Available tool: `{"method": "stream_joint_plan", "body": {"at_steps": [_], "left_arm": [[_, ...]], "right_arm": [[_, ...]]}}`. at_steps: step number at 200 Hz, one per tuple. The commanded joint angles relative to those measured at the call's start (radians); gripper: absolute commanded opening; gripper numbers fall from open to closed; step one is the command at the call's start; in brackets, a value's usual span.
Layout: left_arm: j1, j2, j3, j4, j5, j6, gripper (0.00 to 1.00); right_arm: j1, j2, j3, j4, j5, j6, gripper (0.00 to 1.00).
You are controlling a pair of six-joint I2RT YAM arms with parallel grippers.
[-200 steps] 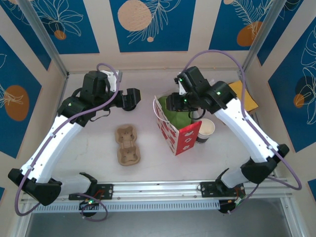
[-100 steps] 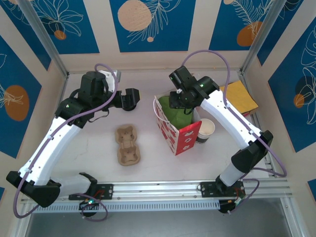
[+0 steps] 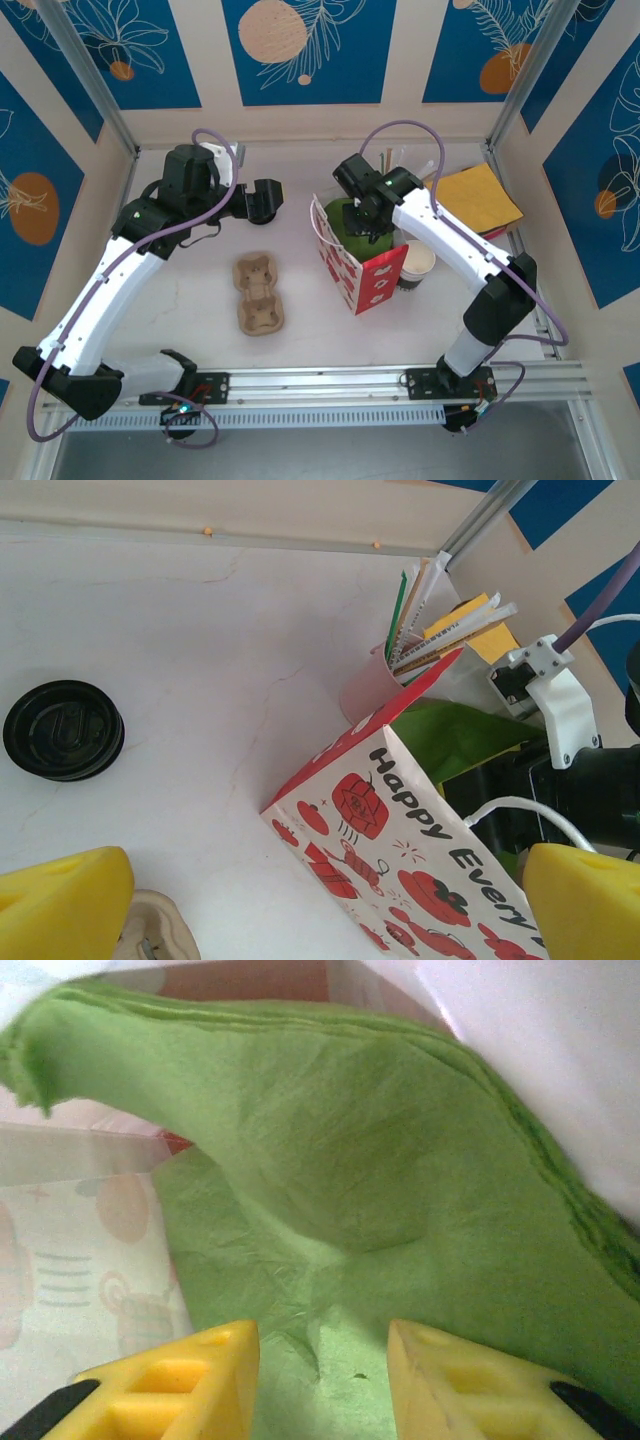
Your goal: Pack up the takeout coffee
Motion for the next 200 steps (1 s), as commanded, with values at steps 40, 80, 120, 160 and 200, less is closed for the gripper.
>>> {"method": "stream_joint_plan", "body": {"at_steps": [40,80,120,160,200], "left_arm": [[0.01,-0.022,-0.005,-0.006,0.003,0.015,1.0],[0.011,-0.027,-0.011,-0.009,0.001,0.014,1.0],[0.01,-0.028,-0.013,-0.011,-0.001,0.015,1.0],[0.009,-0.026,-0.015,-0.008,0.0,0.016,1.0],[0.01,-0.026,-0.015,-0.008,-0.005,0.021,1.0]], "right_arm": [[0.07,0.003,0.151,-0.068,0.101,-0.046,0.42],[0.095,0.043,0.192,-0.109,0.234,-0.105,0.42],[0.097,0.056,0.177,-0.087,0.29,-0.16,0.42],[0.077,0.074,0.126,-0.075,0.292,-0.152,0.42],[0.066,0.075,0.092,-0.057,0.244,-0.125,0.42]]}}
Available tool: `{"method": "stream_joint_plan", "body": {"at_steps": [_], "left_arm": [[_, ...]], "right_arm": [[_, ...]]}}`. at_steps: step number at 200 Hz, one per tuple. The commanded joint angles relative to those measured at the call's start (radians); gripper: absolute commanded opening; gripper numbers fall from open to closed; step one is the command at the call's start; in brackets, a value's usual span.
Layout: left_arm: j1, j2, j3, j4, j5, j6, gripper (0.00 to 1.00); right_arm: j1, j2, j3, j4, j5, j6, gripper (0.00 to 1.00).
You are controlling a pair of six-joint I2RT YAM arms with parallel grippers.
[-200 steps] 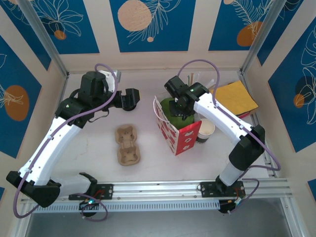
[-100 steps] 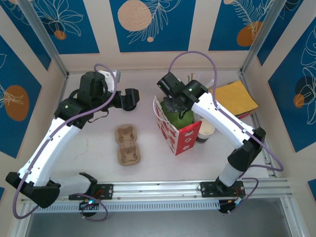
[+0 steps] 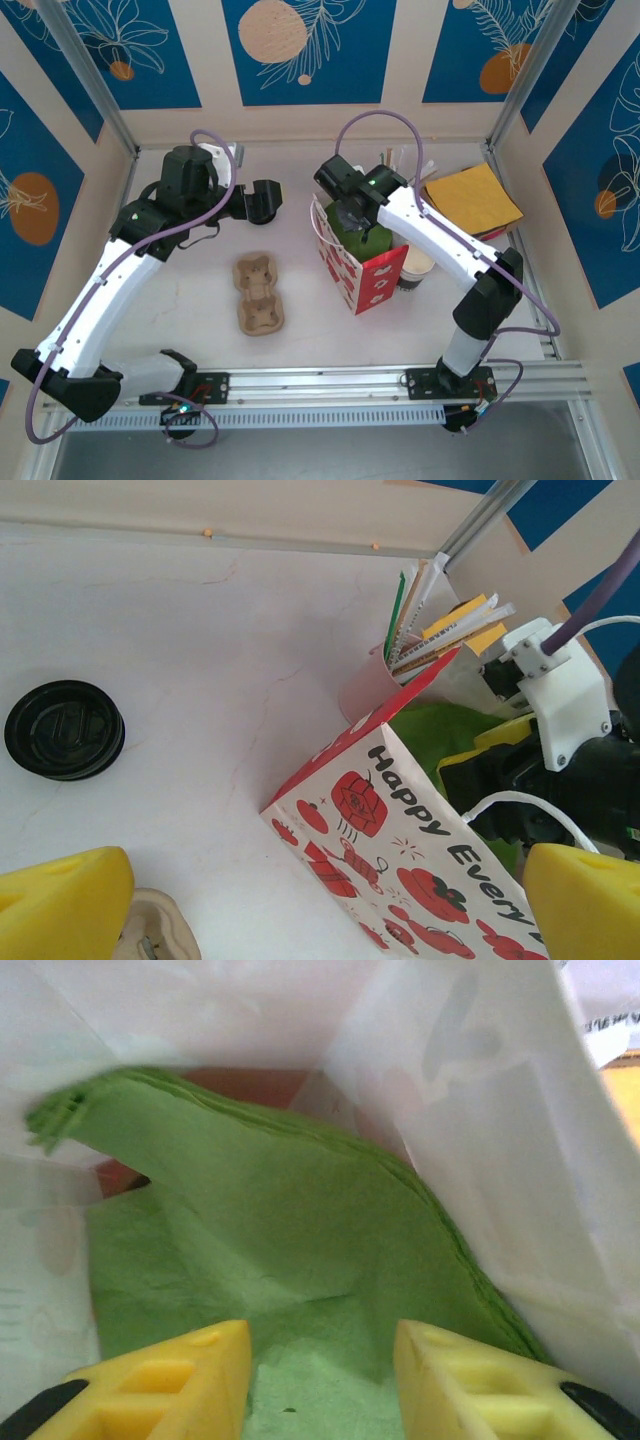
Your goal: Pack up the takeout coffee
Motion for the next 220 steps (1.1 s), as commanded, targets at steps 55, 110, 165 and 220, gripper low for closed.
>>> {"method": "stream_joint_plan", "body": {"at_steps": [55,110,165,220], "left_arm": [[0.01,-0.006,-0.006,-0.005,-0.009,0.024,1.0],[0.012,0.023,0.033,-0.036,-0.05,0.047,1.0],[0.021,0.057,0.07,-0.073,-0.14,0.054,1.0],[0.04,0.06,0.071,-0.103,-0.285,0.085,1.0]], "right_arm": [[0.004,-0.029,0.099,-0.022,-0.055,0.017,0.42],[0.011,-0.154,0.209,-0.035,-0.04,0.025,0.43],[-0.08,-0.399,0.134,0.067,0.017,0.0,0.53],[-0.433,-0.677,-0.172,0.198,-0.111,0.007,0.84]]}}
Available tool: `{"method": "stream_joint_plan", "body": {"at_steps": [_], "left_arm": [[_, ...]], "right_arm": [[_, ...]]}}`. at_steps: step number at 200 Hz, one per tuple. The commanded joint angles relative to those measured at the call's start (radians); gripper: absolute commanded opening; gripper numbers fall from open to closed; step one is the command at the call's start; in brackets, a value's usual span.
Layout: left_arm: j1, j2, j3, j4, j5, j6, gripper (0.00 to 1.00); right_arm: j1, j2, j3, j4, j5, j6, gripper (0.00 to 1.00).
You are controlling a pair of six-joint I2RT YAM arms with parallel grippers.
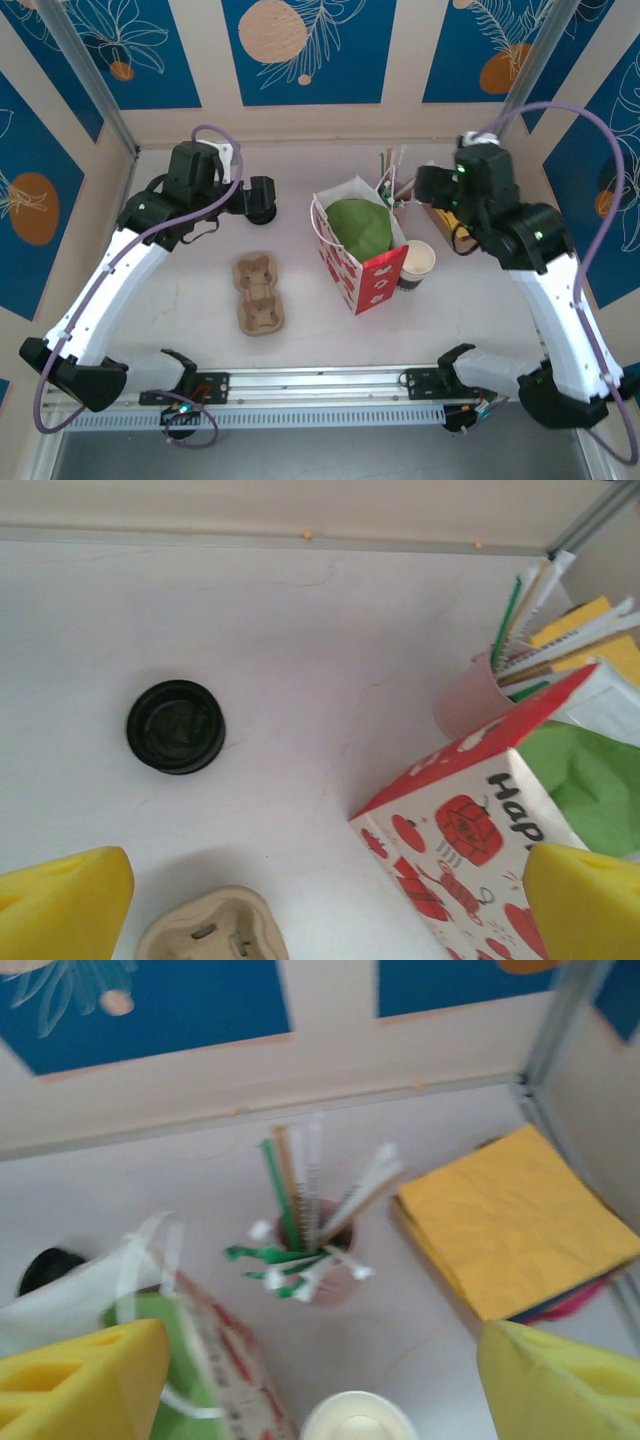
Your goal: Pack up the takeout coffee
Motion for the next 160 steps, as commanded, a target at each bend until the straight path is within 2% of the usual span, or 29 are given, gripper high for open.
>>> {"method": "stream_joint_plan", "body": {"at_steps": [1,48,83,95,118,141,160], "left_arm": [[0.019,0.002,0.033,-0.04,-0.113,0.033,1.0],[0.068,0.002,-0.084,-0.001,-0.293,0.096,1.0],[0.123,-0.026,-0.311,0.181,-0.441,0.141,1.0],[0.148,-0.041,-0.398,0.278,-0.457,0.163,1.0],[0.204,-0.029,-0.518,0.406,-0.48,0.184,1.0],[0.249,0.042,-0.571,0.473,-0.512,0.191,1.0],[0.268,0.096,-0.644,0.604,-0.537,0.224,1.0]], "right_arm": [[-0.133,-0.065,-0.107,0.068,-0.085,0.005,0.84],[-0.362,-0.141,-0.444,0.199,-0.19,-0.014,1.0],[-0.479,-0.132,-0.706,0.414,-0.286,-0.022,0.99],[-0.497,-0.135,-0.797,0.526,-0.304,-0.015,0.99],[-0.503,-0.142,-0.954,0.748,-0.263,0.018,0.99],[-0.503,-0.127,-1.078,0.96,-0.24,-0.021,0.99],[-0.499,-0.077,-1.153,1.127,-0.25,-0.108,0.99]]}}
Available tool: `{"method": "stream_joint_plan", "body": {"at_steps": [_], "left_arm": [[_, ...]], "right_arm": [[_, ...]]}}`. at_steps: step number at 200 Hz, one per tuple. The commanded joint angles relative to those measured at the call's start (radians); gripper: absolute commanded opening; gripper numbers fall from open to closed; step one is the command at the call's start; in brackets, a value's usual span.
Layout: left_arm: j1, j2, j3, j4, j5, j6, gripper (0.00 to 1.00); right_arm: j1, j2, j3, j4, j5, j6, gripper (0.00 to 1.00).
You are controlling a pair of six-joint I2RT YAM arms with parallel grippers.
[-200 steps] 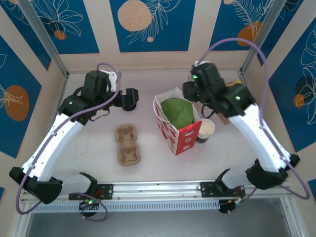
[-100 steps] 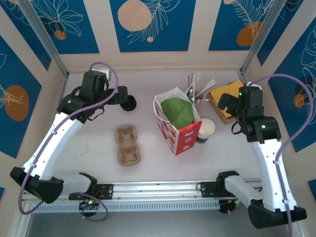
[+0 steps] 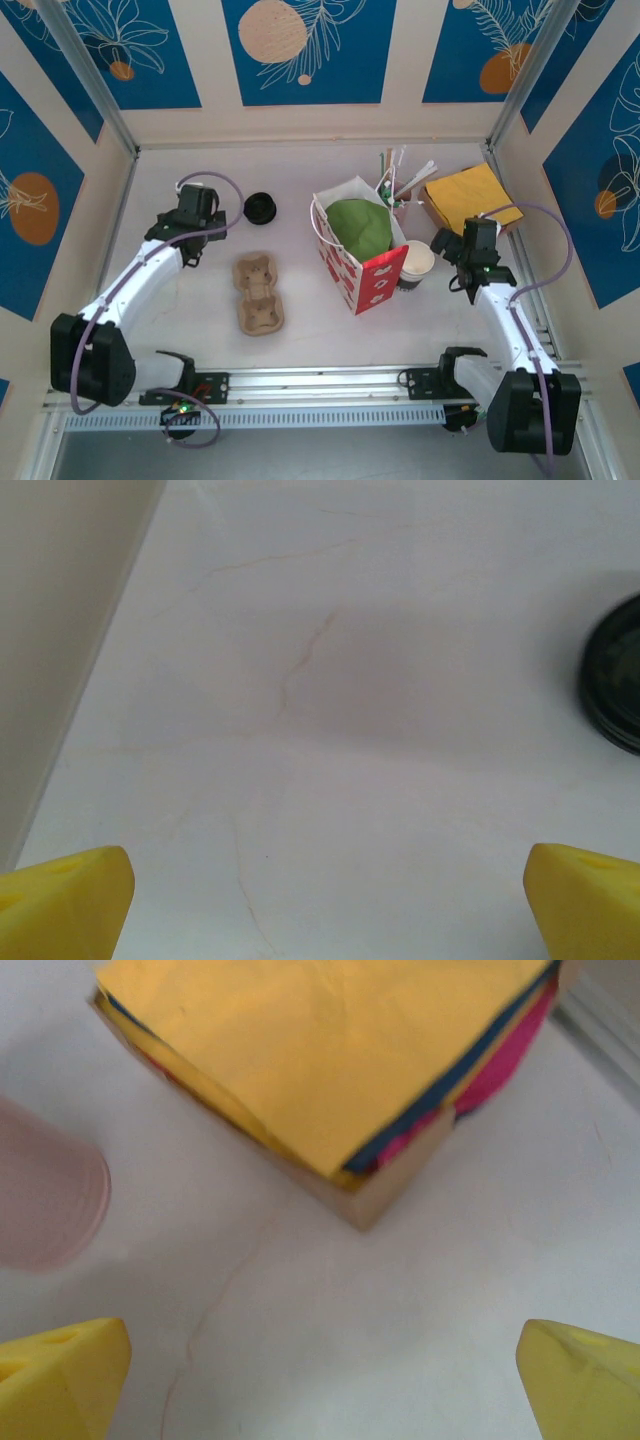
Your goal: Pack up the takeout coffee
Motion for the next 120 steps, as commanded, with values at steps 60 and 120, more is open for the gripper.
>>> {"method": "stream_joint_plan", "body": {"at_steps": [60,120], "left_arm": [[0.049,0.225,-0.19,0.604,0.003,0.16,1.0],[0.101,0.257,-0.368,0.978,0.14,0.249,1.0]], "right_arm": [[0.068,0.28,-0.129,0.676,0.05,-0.181,0.99],[0.104,0.423,-0.125,0.892,0.013,-0.223,0.99]]}}
